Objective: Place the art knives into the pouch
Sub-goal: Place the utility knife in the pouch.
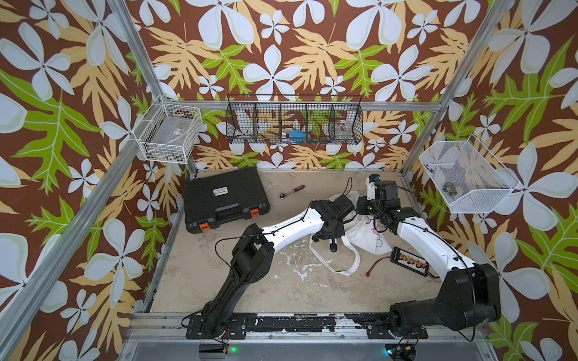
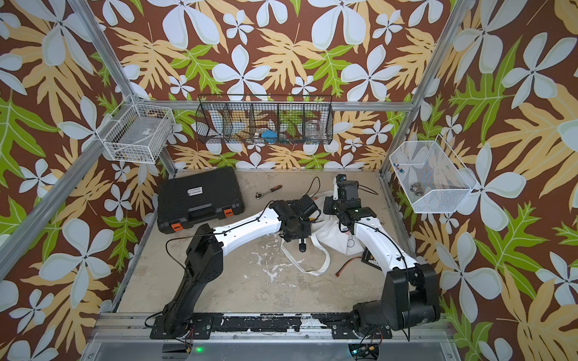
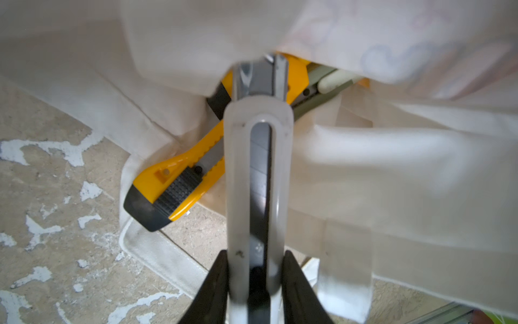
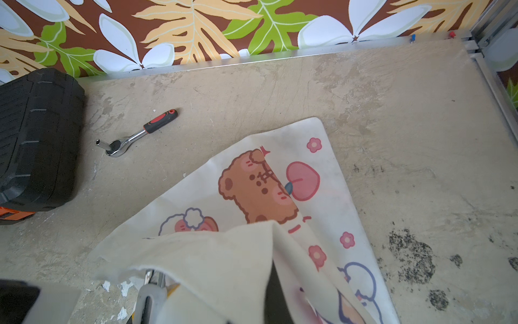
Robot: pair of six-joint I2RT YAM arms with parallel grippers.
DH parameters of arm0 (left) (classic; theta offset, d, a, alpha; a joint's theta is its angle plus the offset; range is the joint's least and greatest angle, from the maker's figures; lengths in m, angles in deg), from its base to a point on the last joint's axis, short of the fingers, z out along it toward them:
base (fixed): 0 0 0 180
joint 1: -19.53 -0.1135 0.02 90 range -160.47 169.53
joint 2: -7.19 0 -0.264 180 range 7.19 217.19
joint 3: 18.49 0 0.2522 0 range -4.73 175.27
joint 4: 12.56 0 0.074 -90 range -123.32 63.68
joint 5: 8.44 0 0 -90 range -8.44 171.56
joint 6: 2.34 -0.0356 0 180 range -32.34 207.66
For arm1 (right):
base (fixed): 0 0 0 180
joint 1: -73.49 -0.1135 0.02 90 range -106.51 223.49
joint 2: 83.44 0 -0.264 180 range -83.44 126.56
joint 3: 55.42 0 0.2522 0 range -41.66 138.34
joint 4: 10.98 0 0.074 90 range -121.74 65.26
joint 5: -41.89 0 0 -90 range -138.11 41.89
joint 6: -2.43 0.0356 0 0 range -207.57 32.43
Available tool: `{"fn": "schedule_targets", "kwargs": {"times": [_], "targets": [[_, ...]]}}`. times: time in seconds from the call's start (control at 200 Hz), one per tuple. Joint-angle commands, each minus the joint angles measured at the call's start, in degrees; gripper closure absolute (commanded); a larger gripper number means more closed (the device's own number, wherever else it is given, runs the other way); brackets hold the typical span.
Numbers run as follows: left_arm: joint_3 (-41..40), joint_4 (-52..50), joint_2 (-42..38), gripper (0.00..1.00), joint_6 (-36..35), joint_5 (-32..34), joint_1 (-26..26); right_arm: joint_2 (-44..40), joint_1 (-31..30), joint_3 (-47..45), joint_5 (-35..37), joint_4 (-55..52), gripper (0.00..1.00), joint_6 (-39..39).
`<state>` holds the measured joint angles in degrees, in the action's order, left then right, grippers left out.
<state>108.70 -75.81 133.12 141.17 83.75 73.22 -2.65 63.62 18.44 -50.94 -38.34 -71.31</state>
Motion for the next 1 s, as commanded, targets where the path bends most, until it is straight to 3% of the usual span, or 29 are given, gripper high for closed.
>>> {"fn": "schedule_targets", "kwargs": {"times": [0.0,0.475,0.991], "targets": [[1.2,0.5,0.5,0.69,-2.1,-1.7,-1.0,-0.5,0.0,-0.2,-0.1,0.7,1.0,-0.2],[5.8,-0.4,3.9,0.69,-6.7,-3.7,-6.4,-1.0,-0.3,-0.6,-0.5,1.1,1.0,-0.3],[12.7,0.5,9.4,0.69,-5.2,-5.6,-7.8,-2.1,-1.1,-0.9,-2.0,1.3,1.0,-0.5]]}}
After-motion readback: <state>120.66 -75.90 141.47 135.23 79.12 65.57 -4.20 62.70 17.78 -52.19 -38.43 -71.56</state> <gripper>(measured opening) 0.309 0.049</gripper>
